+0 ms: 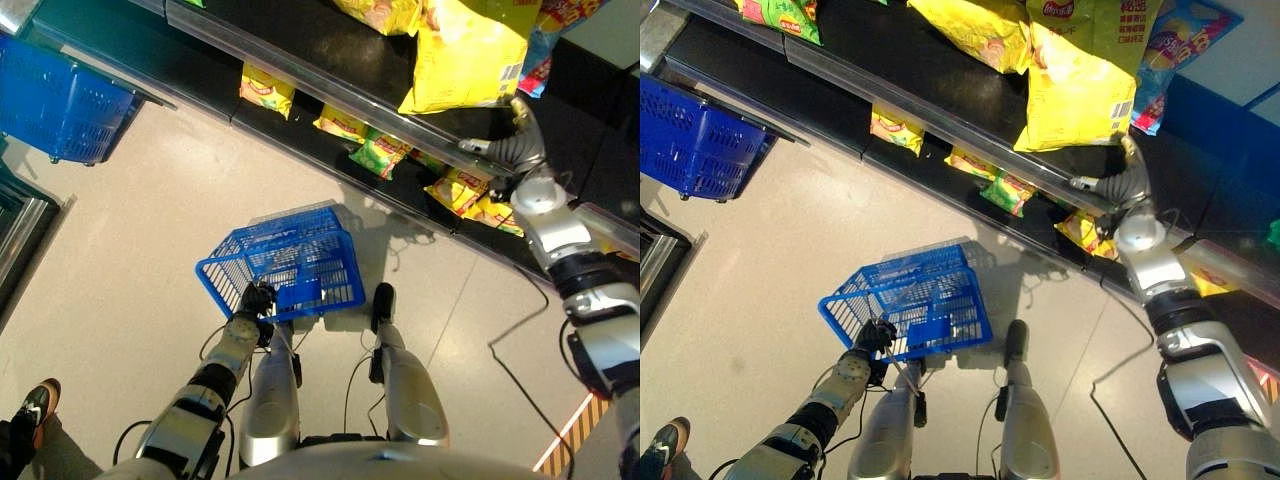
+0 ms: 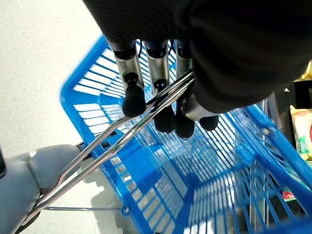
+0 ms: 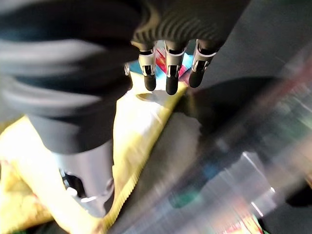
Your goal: Pick up the snacks into the basket
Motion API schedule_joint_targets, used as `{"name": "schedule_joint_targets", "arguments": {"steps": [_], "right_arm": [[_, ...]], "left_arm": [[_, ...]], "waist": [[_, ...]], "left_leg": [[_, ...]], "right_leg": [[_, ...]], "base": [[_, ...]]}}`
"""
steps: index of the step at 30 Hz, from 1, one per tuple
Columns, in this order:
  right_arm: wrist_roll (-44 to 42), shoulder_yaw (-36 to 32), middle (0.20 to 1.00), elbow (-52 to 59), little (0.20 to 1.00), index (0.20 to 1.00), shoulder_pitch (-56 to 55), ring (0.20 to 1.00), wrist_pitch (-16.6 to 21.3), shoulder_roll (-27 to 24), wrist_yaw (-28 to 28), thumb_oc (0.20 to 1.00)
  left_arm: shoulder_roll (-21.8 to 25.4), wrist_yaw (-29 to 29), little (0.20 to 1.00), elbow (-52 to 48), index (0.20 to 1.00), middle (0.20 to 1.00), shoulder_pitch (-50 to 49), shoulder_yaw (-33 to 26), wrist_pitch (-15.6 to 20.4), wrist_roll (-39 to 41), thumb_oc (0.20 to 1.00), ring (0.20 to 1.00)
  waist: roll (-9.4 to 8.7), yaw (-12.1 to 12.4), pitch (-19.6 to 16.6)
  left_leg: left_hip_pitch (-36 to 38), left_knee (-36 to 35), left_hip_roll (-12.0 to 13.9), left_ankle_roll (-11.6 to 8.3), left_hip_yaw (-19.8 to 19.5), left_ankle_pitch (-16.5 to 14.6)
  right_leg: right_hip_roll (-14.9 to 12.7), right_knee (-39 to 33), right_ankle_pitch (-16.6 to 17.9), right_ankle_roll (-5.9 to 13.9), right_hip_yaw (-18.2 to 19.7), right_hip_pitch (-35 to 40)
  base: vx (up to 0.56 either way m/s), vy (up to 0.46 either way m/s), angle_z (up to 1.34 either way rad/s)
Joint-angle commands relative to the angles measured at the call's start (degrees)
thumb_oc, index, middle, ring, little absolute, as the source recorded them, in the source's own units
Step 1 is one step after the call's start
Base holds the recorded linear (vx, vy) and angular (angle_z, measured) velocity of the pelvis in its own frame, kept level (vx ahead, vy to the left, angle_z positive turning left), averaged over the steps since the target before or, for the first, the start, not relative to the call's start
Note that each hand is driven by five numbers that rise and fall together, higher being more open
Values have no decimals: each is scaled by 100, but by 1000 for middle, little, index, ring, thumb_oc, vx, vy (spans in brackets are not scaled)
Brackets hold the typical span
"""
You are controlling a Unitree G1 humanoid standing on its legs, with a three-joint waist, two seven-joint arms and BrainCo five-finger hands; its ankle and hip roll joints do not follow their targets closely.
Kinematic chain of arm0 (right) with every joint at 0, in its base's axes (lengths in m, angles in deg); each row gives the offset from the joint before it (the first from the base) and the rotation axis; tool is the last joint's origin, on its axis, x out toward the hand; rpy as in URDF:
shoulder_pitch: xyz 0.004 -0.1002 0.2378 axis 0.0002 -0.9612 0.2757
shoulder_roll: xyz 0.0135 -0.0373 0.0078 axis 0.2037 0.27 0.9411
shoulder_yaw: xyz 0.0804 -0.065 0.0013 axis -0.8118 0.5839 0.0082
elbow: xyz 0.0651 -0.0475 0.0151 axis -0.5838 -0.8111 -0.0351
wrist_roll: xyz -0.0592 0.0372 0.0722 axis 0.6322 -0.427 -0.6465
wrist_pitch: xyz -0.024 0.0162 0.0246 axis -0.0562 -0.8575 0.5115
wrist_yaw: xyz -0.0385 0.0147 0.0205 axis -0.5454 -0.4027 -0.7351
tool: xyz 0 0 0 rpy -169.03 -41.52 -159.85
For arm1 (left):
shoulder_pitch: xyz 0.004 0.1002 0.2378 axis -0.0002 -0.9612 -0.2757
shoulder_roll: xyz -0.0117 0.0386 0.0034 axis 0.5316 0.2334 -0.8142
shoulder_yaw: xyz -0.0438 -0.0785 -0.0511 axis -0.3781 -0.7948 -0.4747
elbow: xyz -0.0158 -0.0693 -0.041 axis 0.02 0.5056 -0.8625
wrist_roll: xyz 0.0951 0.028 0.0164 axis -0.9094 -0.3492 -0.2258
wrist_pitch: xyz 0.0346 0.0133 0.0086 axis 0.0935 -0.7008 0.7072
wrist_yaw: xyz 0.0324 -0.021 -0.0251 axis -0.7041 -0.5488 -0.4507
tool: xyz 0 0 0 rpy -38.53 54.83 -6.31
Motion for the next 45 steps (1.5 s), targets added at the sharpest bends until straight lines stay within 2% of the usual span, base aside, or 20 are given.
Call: {"name": "schedule_joint_targets", "arguments": {"steps": [1,5,7,12,14,17,24,32,38,45], "right_arm": [[-190,-61,1000,9,1000,1000,430,1000,215,-553,-215,1000],[-296,-337,1000,295,1000,1000,310,1000,304,-705,-350,1000],[-628,-753,1000,696,1000,1000,-15,1000,492,-690,-442,1000],[-842,-1330,1000,1266,1000,1000,-742,1000,636,-550,-403,1000],[-798,-1634,1000,1645,1000,1000,-1190,1000,705,-348,-408,1000],[-743,-1793,1000,1852,1000,1000,-1444,1000,700,-231,-355,1000],[-619,-1174,1000,1686,1000,1000,-936,1000,531,-262,-190,1000],[-801,-53,1000,616,1000,1000,575,1000,323,-537,18,1000],[-999,271,1000,-105,1000,1000,1457,1000,259,-709,-125,1000],[-993,667,1000,-437,1000,1000,1939,1000,180,-695,27,1000]], "left_arm": [[1087,-451,200,252,200,200,-407,346,-124,-592,200,200],[1132,-512,200,222,200,200,-511,167,-124,-522,200,200],[1047,-564,200,225,200,200,-628,25,-136,-444,200,200],[960,-566,200,211,200,200,-773,-87,-155,-388,200,200],[888,-549,200,183,200,200,-779,-127,-172,-397,200,200],[869,-524,200,153,200,200,-813,-130,-174,-434,200,200],[905,-440,200,154,200,200,-702,7,-180,-481,200,200],[941,-386,200,359,200,200,-766,169,-119,-308,200,200],[966,-438,200,493,200,200,-735,273,-124,-201,200,200],[988,-433,200,572,200,200,-704,386,-98,-211,200,200]], "waist": [[158,155,-257],[155,151,-261],[155,126,-269],[145,108,-302],[153,63,-322],[161,63,-333],[207,100,-402],[213,232,-455],[180,292,-461],[124,344,-453]], "left_leg": [[-523,-24,-146,-61,105,232],[-523,-24,-162,-53,87,226],[-519,-24,-163,-48,71,213],[-496,-24,-174,-31,50,186],[-472,-24,-176,-24,47,158],[-446,-24,-185,-12,37,145],[-437,-24,-201,13,54,126],[-470,-24,-211,2,42,161],[-501,-24,-218,-9,0,176],[-509,-24,-212,-6,-30,181]], "right_leg": [[-117,26,-64,526,42,-39],[-117,26,-83,530,31,-22],[-118,26,-102,531,17,-12],[-125,26,-128,523,-5,39],[-125,26,-150,509,1,63],[-132,26,-154,506,-15,85],[-143,26,-130,516,33,27],[-140,26,-115,511,-4,2],[-141,26,-109,522,-44,2],[-137,26,-115,515,-68,28]], "base": [[38,10,-1],[16,-2,-1],[16,-6,0],[0,0,0],[0,0,0],[2,-1,1],[0,0,0],[0,0,0],[0,0,0],[7,-3,4]]}}
